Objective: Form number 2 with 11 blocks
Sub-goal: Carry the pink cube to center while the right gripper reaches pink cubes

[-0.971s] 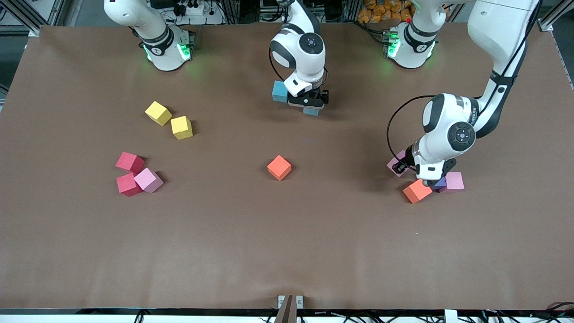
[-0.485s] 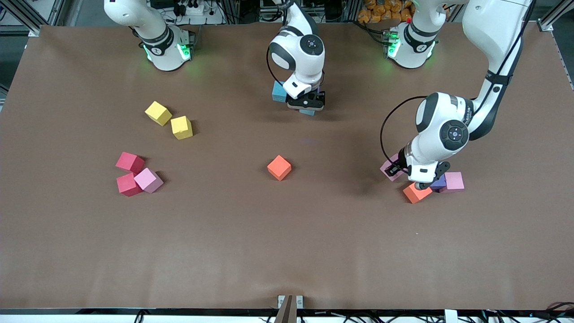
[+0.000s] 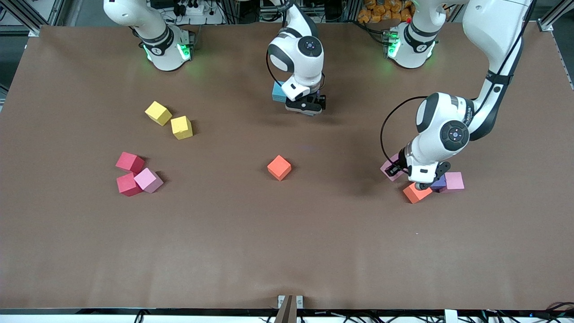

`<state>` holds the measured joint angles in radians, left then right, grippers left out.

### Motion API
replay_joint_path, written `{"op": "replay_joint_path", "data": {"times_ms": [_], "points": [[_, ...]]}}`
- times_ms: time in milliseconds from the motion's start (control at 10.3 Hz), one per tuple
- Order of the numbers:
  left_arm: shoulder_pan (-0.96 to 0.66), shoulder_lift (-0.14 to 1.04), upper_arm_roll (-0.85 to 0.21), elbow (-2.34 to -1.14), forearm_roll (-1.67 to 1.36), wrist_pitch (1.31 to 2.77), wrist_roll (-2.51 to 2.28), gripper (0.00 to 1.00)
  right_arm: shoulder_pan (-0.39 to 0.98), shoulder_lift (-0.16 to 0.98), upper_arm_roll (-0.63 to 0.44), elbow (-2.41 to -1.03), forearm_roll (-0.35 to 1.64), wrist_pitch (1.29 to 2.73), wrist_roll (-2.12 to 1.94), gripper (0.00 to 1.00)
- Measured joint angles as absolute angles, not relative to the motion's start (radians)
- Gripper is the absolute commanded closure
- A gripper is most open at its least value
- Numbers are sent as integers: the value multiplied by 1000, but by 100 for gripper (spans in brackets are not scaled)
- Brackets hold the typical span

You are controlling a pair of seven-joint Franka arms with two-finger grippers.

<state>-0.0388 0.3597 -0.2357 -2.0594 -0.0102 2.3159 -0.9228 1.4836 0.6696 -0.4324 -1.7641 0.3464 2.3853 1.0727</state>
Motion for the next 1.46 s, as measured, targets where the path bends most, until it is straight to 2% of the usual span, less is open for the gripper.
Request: {"op": "replay_joint_path", "data": {"times_ms": [388, 485, 583, 1068, 1456], "points": [[-80, 352, -242, -1928, -7, 2143, -819, 81, 1375, 644, -452, -1761, 344, 2385, 886, 0], [-103, 352, -250, -1911, -7, 2129, -785, 89, 1328, 639, -454, -1755, 344, 2385, 822, 0], [-125, 351, -265, -1901, -7, 2124, -764, 92, 1279, 636, -454, -1743, 344, 2385, 774, 0], [-281, 385, -297, -1900, -5, 2117, -616, 92, 1121, 636, -453, -1715, 338, 2388, 466, 0], [-383, 431, -328, -1897, -5, 2120, -594, 93, 1093, 646, -452, -1716, 335, 2387, -14, 0]]}}
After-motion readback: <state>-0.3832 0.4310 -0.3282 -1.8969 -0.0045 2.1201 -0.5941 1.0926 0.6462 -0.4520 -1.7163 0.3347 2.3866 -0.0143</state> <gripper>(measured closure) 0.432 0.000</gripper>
